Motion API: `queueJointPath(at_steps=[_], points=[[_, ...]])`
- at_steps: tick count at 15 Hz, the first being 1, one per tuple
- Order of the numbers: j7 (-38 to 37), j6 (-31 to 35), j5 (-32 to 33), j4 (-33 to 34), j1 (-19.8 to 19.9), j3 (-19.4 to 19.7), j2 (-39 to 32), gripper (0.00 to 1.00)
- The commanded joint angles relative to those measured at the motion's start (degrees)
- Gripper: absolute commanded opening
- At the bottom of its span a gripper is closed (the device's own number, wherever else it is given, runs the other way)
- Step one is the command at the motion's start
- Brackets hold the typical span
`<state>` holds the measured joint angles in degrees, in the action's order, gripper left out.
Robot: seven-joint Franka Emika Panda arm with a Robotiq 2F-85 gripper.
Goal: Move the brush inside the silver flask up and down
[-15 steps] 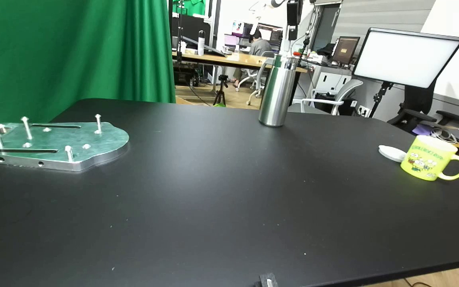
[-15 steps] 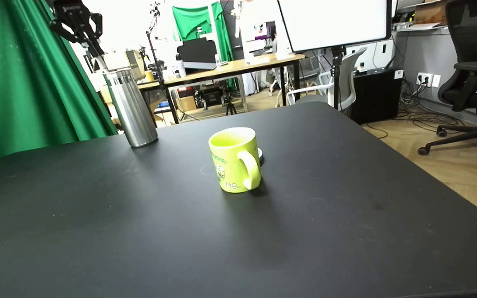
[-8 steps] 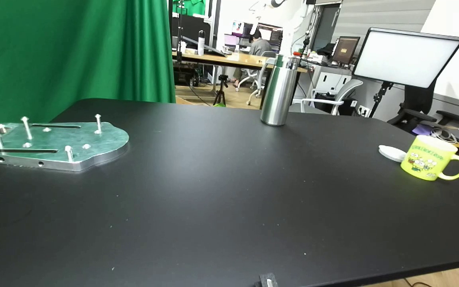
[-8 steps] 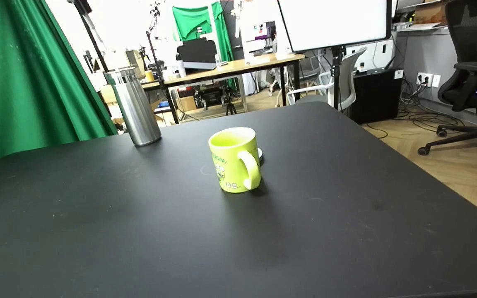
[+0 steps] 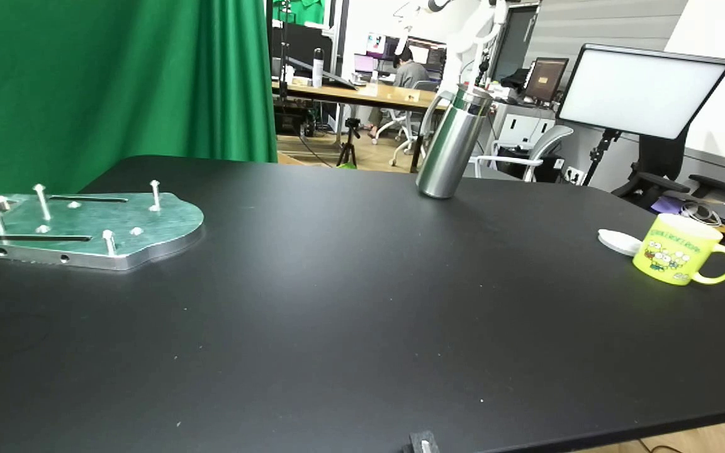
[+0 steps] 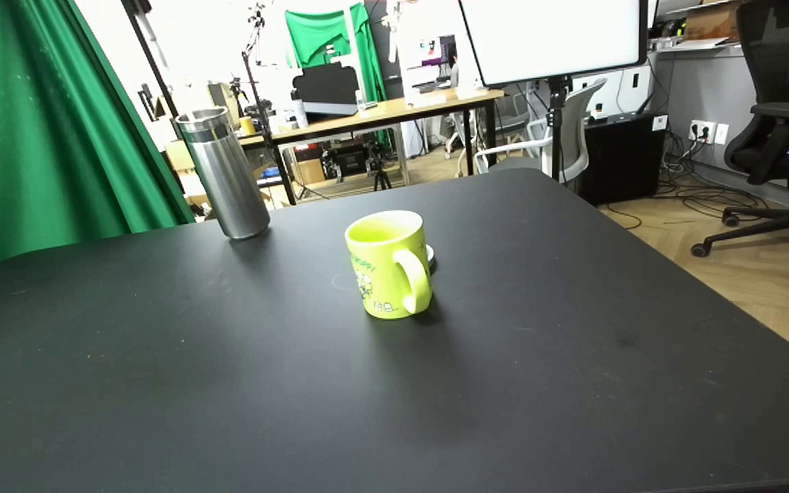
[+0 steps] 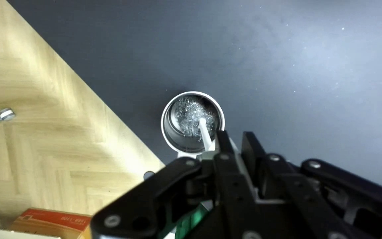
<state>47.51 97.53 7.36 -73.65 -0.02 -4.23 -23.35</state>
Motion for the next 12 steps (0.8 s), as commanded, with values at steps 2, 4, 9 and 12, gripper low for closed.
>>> queueJointPath(at_steps=[2, 4, 9, 12], points=[[-2.17, -0.95, 0.61, 1.14, -0.08, 0.84, -4.70, 0.04], [-2.17, -0.65, 0.30, 1.39, -0.06, 0.69, -6.56, 0.04], [-2.79, 1.09, 1.00, 1.56, -1.17, 0.36, -7.01, 0.04], [-3.32, 1.56, 1.68, 1.81, -1.45, 0.64, -7.15, 0.04]])
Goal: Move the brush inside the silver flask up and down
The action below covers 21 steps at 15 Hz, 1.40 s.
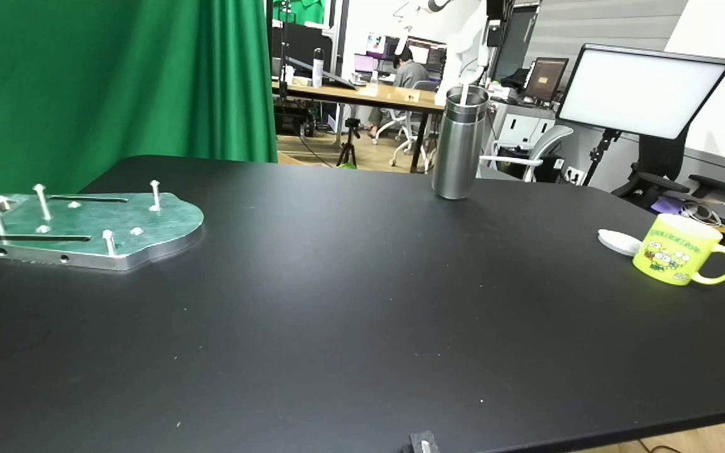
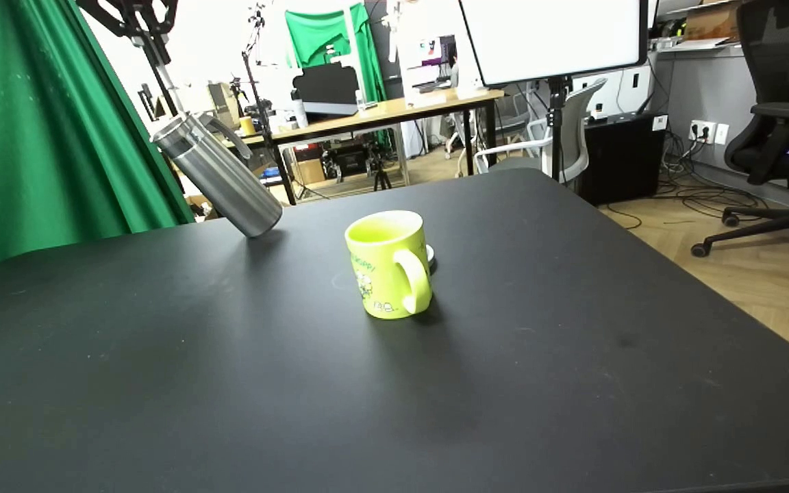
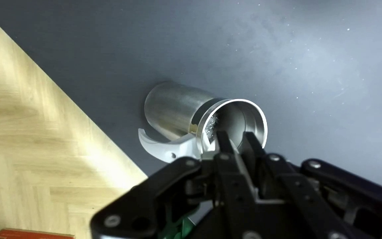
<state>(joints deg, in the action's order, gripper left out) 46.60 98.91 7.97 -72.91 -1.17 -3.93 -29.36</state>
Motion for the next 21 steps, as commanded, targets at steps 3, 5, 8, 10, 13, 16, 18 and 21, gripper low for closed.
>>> queueJointPath(at_steps=[3, 5, 8, 10, 13, 16, 18, 21], points=[[-3.00, 0.24, 0.89, 2.31, 0.20, 0.70, -0.80, 0.04], [-3.60, 0.61, 1.17, 2.82, 0.57, 1.28, -0.61, 0.04], [-4.12, 1.34, 1.81, 3.45, 1.33, 2.22, -0.35, 0.04], [-4.56, 1.89, 2.60, 3.62, 1.69, 2.83, -0.52, 0.04], [-5.32, 2.62, 3.90, 3.26, 2.19, 3.64, -0.95, 0.04], [-5.35, 2.91, 4.71, 2.41, 2.31, 3.89, -1.08, 0.04], [-5.21, 2.99, 5.03, 1.77, 2.15, 3.73, -1.29, 0.04], [-4.99, 2.98, 4.75, 1.35, 1.94, 3.30, -1.91, 0.04]])
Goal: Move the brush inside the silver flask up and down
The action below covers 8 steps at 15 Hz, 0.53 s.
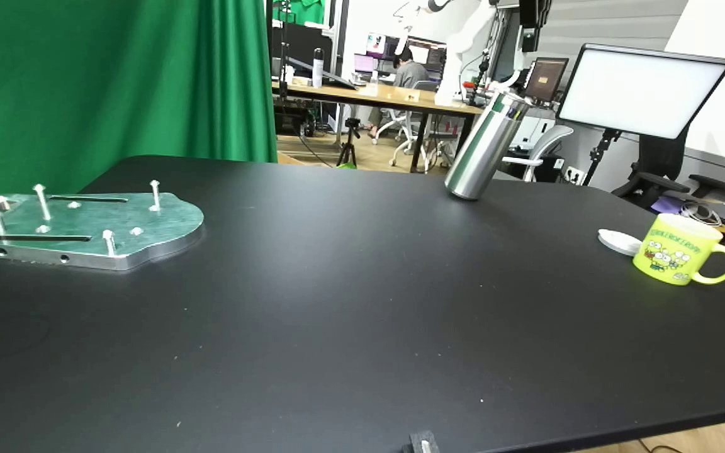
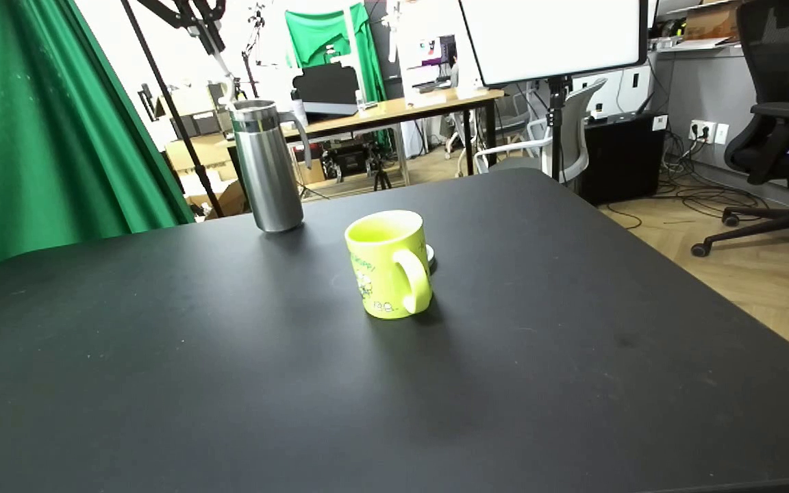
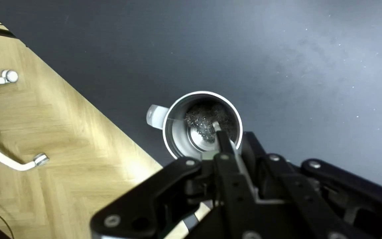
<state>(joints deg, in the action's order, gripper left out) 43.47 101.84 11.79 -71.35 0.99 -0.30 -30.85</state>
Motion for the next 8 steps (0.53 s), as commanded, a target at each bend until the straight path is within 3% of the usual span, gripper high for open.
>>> queueJointPath(at_steps=[1, 8], points=[[-1.61, 0.30, 0.74, -0.42, -0.31, -0.55, -0.46, 0.04], [-1.31, -0.15, 0.13, 0.12, -1.11, -1.49, -1.06, 0.04]])
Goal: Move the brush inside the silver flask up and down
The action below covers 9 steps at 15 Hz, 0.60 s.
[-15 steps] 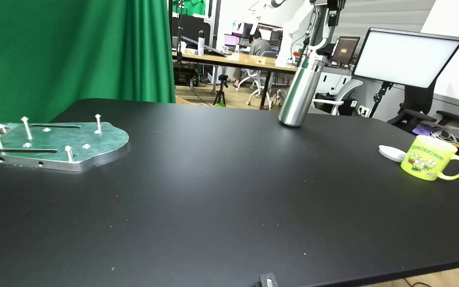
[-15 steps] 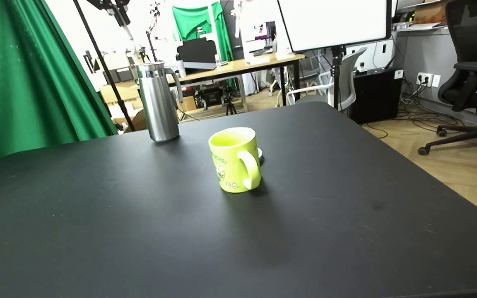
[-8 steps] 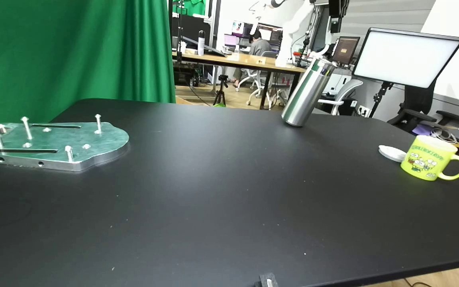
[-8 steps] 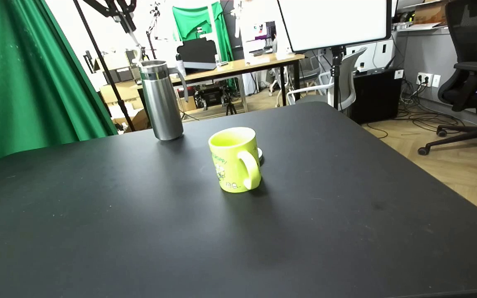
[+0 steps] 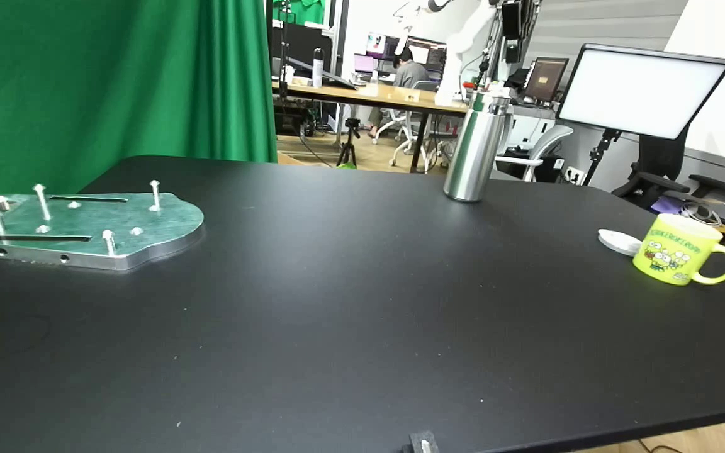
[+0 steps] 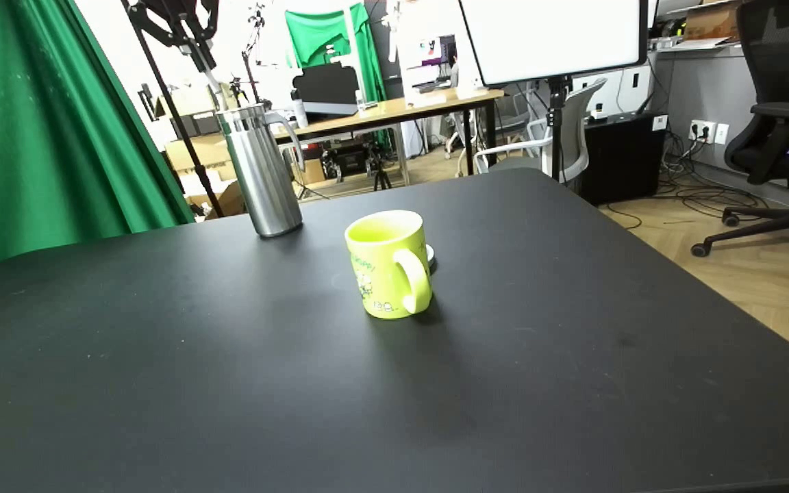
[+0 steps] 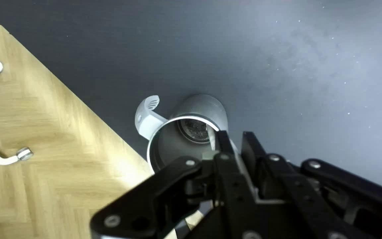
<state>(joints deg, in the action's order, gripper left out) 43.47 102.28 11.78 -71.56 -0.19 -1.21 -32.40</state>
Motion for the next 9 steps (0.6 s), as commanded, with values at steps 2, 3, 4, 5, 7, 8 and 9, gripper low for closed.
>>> queueJointPath(at_steps=[2, 3, 4, 5, 7, 8, 9], points=[[-1.13, -0.84, -0.16, 0.62, 0.09, -0.84, 1.10, 0.04], [-0.99, -0.83, -0.22, 0.74, 0.10, -0.97, 1.47, 0.04], [-0.97, -0.85, -0.22, 0.86, 0.07, -1.06, 1.89, 0.04], [-0.80, -1.05, -0.22, 0.96, 0.05, -1.17, 2.49, 0.04], [-0.61, -0.91, -0.12, 0.98, 0.01, -1.27, 3.95, 0.04], [-0.63, -0.63, -0.03, 0.92, 0.00, -1.25, 4.69, 0.04], [-0.68, -0.59, -0.02, 1.06, 0.02, -1.23, 5.18, 0.04]])
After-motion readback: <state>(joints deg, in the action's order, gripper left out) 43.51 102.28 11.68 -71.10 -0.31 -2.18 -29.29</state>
